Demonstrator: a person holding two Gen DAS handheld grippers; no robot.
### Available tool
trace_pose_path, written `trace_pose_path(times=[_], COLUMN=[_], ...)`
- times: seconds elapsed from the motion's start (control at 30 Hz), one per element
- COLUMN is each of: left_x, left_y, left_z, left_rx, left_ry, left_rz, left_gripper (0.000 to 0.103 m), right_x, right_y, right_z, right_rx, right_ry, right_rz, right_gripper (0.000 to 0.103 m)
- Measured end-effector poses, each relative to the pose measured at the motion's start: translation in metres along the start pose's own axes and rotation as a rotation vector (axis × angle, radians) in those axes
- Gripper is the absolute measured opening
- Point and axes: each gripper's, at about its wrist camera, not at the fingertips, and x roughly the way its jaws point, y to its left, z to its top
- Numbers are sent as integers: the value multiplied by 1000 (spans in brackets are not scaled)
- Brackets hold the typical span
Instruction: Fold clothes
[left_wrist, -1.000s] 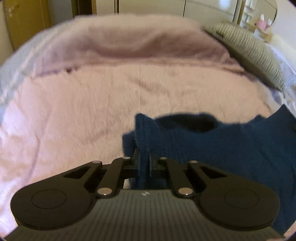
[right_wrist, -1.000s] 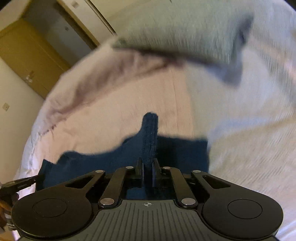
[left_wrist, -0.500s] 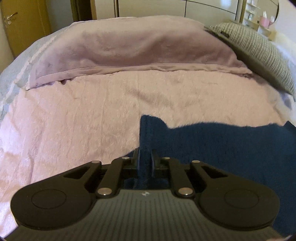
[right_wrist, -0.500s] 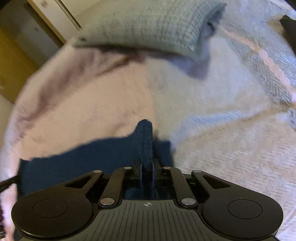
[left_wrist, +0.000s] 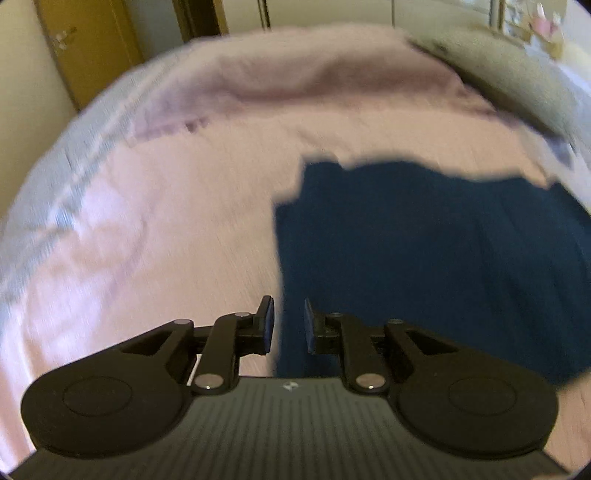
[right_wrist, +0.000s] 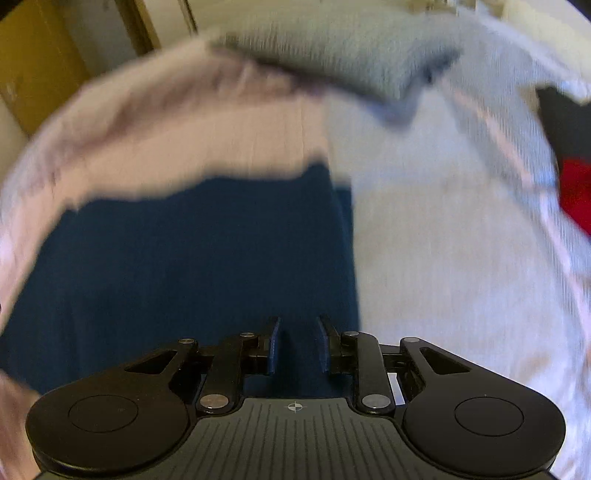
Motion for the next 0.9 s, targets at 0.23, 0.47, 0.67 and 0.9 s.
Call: trace_pose_path(times=[0.23,0.47,0.67,0.9], left_x=[-18,-51,-57,-75], left_y=[-7,-2,-2,-3], left_z=[-7,32,31,4], left_rx=[-39,-118,-123,-109], left_ry=[62,109,205,337], left_rz=[55,106,112,49], left_gripper=[18,28,28,34], right_x=[-17,-53,-79,-118], right_y=[-8,3,10,38], right_z=[-1,9,-2,-29], right_rx=[45,118,204,236], right_ry=[35,38,35,27], right_rz=[-3,34,39,31], right_gripper=[25,25,25,25])
